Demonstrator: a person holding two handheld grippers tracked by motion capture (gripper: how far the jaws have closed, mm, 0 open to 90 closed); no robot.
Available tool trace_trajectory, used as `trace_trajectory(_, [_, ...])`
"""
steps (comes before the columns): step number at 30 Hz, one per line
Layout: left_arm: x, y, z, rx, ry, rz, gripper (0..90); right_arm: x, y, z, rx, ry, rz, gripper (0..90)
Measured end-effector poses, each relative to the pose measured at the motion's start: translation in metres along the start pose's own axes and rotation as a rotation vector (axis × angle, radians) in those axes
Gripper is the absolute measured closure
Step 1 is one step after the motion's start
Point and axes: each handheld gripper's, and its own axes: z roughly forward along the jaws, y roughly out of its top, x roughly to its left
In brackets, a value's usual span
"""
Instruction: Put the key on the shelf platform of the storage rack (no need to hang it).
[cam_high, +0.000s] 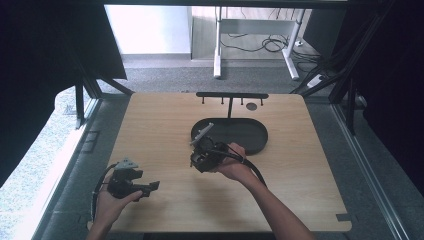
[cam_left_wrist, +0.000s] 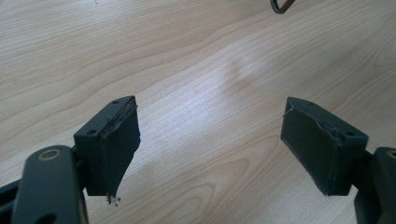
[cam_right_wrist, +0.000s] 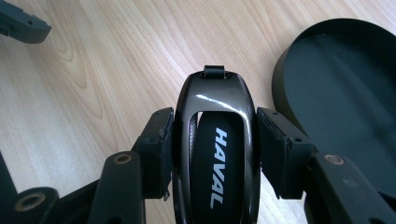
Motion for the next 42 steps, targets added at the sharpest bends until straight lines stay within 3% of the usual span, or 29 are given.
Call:
trace_trajectory(12, [0.000,0.000,0.000,0.001,-0.003,0.001,19.8,-0.006,0.002,-0.006,-0.020,-0.026,-0.003,49.0])
trace_trajectory(42, [-0.001,0.000,0.002,0.012,-0.006,0.010,19.8,-0.037,0.002,-0.014,-0.004,-0.056,0.061,49.0])
